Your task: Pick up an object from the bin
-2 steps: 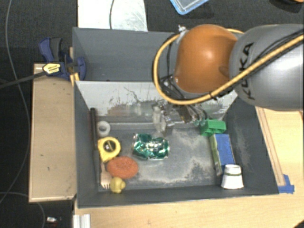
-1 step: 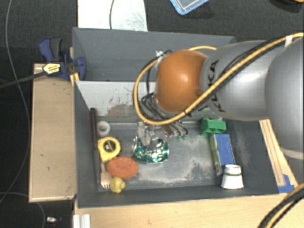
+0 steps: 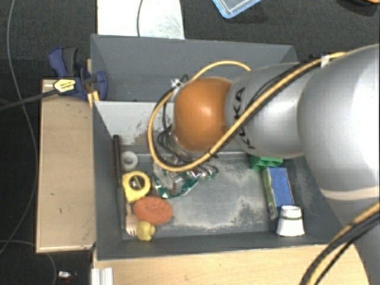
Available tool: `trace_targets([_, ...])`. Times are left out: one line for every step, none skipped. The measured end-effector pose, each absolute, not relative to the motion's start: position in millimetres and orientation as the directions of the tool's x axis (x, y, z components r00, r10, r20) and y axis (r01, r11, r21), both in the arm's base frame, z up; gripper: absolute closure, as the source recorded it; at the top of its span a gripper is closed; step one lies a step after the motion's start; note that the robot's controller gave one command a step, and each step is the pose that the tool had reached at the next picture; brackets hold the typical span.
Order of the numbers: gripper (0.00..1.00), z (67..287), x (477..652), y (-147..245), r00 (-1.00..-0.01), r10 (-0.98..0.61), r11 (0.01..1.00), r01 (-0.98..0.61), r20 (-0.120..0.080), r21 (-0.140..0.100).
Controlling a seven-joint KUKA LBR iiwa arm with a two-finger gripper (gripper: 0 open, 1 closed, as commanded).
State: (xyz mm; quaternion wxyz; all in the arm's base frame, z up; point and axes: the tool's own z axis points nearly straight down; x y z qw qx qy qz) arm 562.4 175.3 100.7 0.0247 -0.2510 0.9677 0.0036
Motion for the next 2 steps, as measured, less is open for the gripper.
trace_targets([1.0, 100.7, 558.9, 170.1, -0.909, -0.415, 0.91, -0.416, -0.04, -0.001])
trace_targets([1.0, 127.4, 529.7, 166.1, -0.898, -0.438, 0.899, -0.438, -0.052, 0.004])
